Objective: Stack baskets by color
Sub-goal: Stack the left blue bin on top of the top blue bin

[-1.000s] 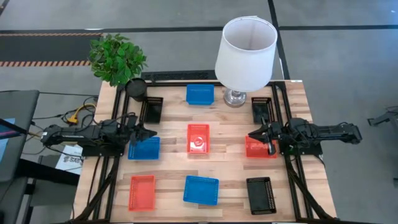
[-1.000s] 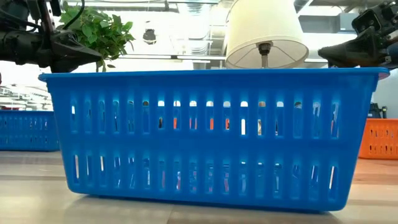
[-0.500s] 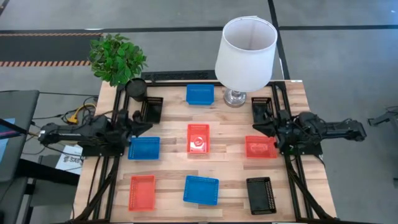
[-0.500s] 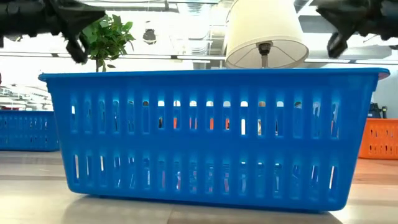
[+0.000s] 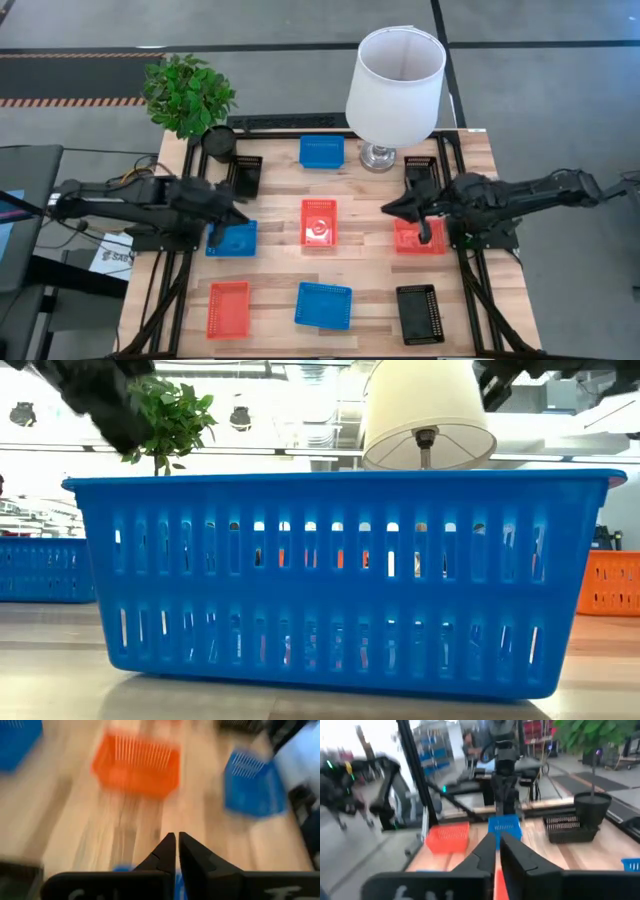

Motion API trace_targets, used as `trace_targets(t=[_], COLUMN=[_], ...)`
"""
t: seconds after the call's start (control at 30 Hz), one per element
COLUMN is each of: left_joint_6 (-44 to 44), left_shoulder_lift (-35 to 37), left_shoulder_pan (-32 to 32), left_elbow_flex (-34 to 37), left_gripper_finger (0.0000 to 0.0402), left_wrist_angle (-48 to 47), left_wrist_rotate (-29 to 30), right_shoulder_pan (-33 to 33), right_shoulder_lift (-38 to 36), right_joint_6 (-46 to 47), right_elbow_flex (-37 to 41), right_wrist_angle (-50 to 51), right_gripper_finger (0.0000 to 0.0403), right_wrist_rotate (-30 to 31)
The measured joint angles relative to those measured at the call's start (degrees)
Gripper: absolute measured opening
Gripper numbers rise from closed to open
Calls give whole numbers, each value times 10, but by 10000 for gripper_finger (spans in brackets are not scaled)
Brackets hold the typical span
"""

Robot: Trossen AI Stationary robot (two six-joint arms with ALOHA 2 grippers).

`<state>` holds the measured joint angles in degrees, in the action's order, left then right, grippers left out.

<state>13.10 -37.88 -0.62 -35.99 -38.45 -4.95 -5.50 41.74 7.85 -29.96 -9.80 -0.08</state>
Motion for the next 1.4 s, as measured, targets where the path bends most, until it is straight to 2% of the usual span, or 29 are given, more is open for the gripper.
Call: trace_targets(t=[0.1,0.23,0.47,0.6,0.73,0.97,1.1,1.2,1.37,1.4], left_joint_6=[-1,-10,-14,-1,4,13,12,9,-11,-16], left_shoulder_lift=[-50,-112,-201,-246,-278,-346,-379,-389,-390,-390], left_shoulder_pan=[0,0,0,0,0,4,4,4,4,4], left_elbow_flex=[0,0,-1,-1,-1,-1,-1,-1,-9,-18], left_gripper_finger=[42,104,206,232,237,228,205,160,28,15], left_wrist_angle=[-34,-53,-57,-59,-57,-58,-55,-52,-46,-46], left_wrist_rotate=[0,4,64,101,113,133,131,128,105,103], right_shoulder_pan=[3,4,3,2,2,2,2,2,1,0], right_shoulder_lift=[35,72,111,112,111,111,111,111,111,111], right_joint_6=[-4,-4,26,26,26,23,22,23,52,59], right_elbow_flex=[-17,-29,-34,-34,-34,-34,-34,-34,-34,-34], right_wrist_angle=[21,46,45,46,48,56,60,63,66,69], right_gripper_finger=[82,115,166,183,187,178,175,176,171,169], right_wrist_rotate=[2,2,3,3,3,3,3,2,1,0])
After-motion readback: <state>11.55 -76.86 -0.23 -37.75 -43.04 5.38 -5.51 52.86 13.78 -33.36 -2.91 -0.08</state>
